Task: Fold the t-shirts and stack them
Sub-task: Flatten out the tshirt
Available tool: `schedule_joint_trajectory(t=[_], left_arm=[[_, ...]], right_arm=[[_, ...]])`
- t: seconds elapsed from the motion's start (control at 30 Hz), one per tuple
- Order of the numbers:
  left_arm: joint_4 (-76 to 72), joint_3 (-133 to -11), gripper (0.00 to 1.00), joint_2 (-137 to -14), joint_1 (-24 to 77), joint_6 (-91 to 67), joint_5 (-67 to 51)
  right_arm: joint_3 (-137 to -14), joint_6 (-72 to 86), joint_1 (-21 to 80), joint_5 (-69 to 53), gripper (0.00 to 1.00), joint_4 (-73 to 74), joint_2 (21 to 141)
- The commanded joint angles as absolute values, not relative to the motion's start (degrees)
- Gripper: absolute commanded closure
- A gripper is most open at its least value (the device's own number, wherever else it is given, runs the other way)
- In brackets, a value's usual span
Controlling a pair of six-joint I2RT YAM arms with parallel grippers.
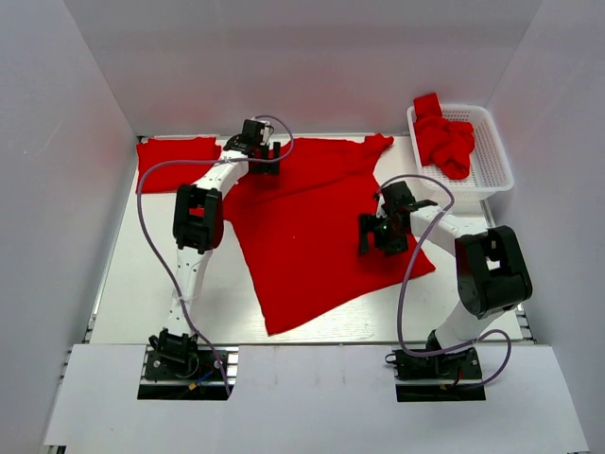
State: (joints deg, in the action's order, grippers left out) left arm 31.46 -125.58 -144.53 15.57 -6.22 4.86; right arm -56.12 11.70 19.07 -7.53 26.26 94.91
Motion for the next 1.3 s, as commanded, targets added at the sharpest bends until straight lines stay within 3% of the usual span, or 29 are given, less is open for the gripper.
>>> schedule_joint_trajectory(t=[0.0,0.23,0.5,0.73,0.9,1.07,1.2,1.27], left_arm=[[32.2,-123.7,0.00,-143.5,14.9,-7.5,7.5],[42.8,-117.7,0.00,-142.7,13.6,-18.4,17.8],[48.1,-94.0,0.00,-127.7,14.2,-30.4,22.9],[48.4,-70.3,0.00,-111.1,16.2,-37.7,9.3],[44.0,-56.6,0.00,-100.5,22.0,-37.2,-5.4],[48.9,-61.2,0.00,-95.6,28.7,-34.5,-3.4],[52.3,-71.1,0.00,-95.6,29.4,-32.4,5.6],[53.8,-75.6,0.00,-96.4,29.4,-32.4,8.9]], right_arm=[[-54.9,15.4,18.7,-10.7,0.10,23.2,95.4],[-55.7,18.4,16.8,-3.1,0.10,24.8,101.2],[-64.4,18.2,12.6,-0.4,0.10,29.0,108.9],[-83.7,12.8,9.8,3.1,0.10,34.2,119.4],[-106.4,8.6,8.5,1.9,0.10,39.8,131.5],[-121.6,2.7,8.9,0.8,0.10,42.4,138.7],[-119.4,0.3,9.2,-1.4,0.10,39.2,132.4],[-112.3,0.2,9.3,-1.1,0.10,37.8,126.0]])
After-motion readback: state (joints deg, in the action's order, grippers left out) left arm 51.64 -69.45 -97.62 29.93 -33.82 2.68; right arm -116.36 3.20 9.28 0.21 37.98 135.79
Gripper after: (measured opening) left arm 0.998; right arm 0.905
